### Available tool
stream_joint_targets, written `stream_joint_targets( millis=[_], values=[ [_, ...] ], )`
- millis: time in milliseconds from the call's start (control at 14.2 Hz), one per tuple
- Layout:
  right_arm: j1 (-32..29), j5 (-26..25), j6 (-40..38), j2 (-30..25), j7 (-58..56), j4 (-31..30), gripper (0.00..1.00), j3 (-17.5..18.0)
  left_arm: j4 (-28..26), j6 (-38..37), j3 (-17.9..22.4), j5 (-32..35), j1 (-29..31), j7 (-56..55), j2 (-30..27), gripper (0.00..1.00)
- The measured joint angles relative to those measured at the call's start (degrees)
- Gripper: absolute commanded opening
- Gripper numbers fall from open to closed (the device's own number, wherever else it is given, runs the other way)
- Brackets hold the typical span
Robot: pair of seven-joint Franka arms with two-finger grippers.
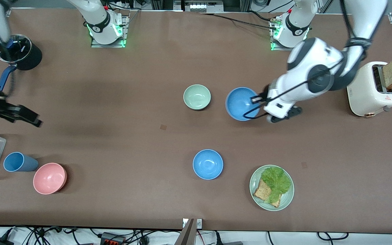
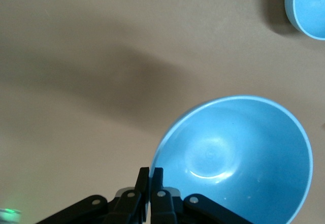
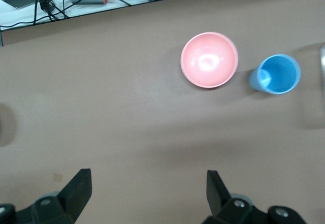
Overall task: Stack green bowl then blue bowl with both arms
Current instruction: 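Carry the blue bowl with the left gripper over the green bowl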
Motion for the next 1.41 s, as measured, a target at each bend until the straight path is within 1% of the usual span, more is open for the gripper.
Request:
stream_joint_targets(
  millis=[141, 353, 495, 636, 848, 1060, 1272, 1413],
  values=[
    [-2.73, -0.37, -0.97, -1.08, -3.72, 0.01, 1.00, 0.84, -1.95, 5.43, -0.91, -0.25, -1.99, -8.09, 0.98, 0.00],
    [-2.92, -1.73, -3.52, -2.31, -4.26, 0.01, 1.00, 1.42, -4.75, 14.55, -1.20, -0.30, -7.56, -18.89, 2.32, 0.00],
    [-2.92, -2.04, -5.69, -2.85, -4.25, -0.01, 1.00, 1.62, -6.59, 18.84, -1.23, -0.30, -10.43, -22.91, 3.13, 0.00],
    [-2.92, -2.20, -6.42, -3.61, -4.25, -0.73, 1.00, 1.62, -8.14, 22.18, -1.19, -0.31, -11.42, -24.67, 3.72, 0.00],
    [-2.92, -3.34, -6.34, -5.20, -4.25, -3.68, 1.00, 1.69, -10.07, 26.48, -1.18, -0.31, -13.03, -26.12, 4.70, 0.00],
    [-2.91, -4.59, -5.74, -6.63, -4.26, -6.40, 1.00, 1.84, -11.91, 29.10, -1.17, -0.31, -14.09, -26.34, 5.40, 0.00],
    [-2.91, -5.32, -5.74, -7.29, -4.26, -7.46, 1.00, 2.09, -13.10, 30.76, -1.14, -0.31, -14.85, -26.37, 6.12, 0.00],
    [-2.91, -5.34, -5.74, -7.31, -4.25, -7.66, 1.00, 2.14, -14.76, 33.67, -1.08, -0.31, -15.70, -26.37, 6.37, 0.01]
  ],
)
